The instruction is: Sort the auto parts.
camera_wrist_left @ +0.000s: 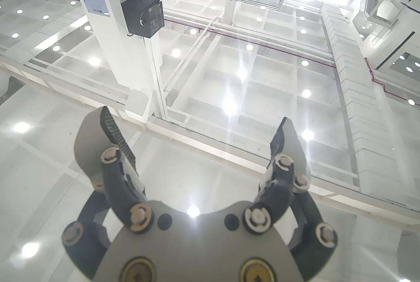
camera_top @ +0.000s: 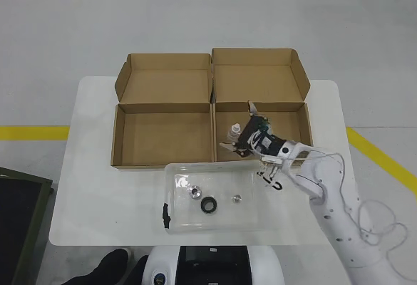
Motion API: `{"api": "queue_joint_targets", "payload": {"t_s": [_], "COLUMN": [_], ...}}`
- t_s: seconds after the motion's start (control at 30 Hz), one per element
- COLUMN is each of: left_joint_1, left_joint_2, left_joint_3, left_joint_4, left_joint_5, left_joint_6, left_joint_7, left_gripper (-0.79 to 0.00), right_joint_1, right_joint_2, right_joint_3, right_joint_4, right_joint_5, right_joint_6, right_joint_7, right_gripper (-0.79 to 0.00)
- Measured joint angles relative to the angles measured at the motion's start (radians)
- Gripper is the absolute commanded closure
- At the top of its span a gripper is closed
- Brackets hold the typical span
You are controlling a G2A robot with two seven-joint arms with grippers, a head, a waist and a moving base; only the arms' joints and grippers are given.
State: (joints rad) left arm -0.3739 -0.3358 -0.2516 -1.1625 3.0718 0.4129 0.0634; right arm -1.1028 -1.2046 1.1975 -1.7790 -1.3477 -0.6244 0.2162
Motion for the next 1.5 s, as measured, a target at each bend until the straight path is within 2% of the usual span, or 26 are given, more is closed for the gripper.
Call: {"api": "queue_joint_targets", "payload": {"t_s": [0.33,0.63,1.23,1.5], "left_joint_1": [0.0,0.0,0.0,0.0], "left_joint_2": [0.0,0.0,0.0,0.0], "left_joint_3": [0.0,0.0,0.0,0.0], "left_joint_4": [0.0,0.0,0.0,0.0], "left_joint_5": [0.0,0.0,0.0,0.0], "left_joint_6": [0.0,0.0,0.0,0.0], "left_joint_7": [0.0,0.0,0.0,0.0], "left_gripper": [-0.785,-0.785,-0.785,-0.785], "right_joint_1": [-0.127,-0.2,-0.172,-0.163], "right_joint_2": [0.034,0.057,0.11,0.128], "right_joint_3": [0.039,0.023,-0.081,-0.108], "right_joint_4": [-0.225,-0.298,-0.263,-0.227], "right_joint_5": [0.011,-0.004,-0.102,-0.1], "right_joint_6": [-0.24,-0.379,-0.388,-0.388], "right_joint_7": [0.103,0.214,0.454,0.488], "right_gripper": [-0.785,-0.785,-0.785,-0.785]}}
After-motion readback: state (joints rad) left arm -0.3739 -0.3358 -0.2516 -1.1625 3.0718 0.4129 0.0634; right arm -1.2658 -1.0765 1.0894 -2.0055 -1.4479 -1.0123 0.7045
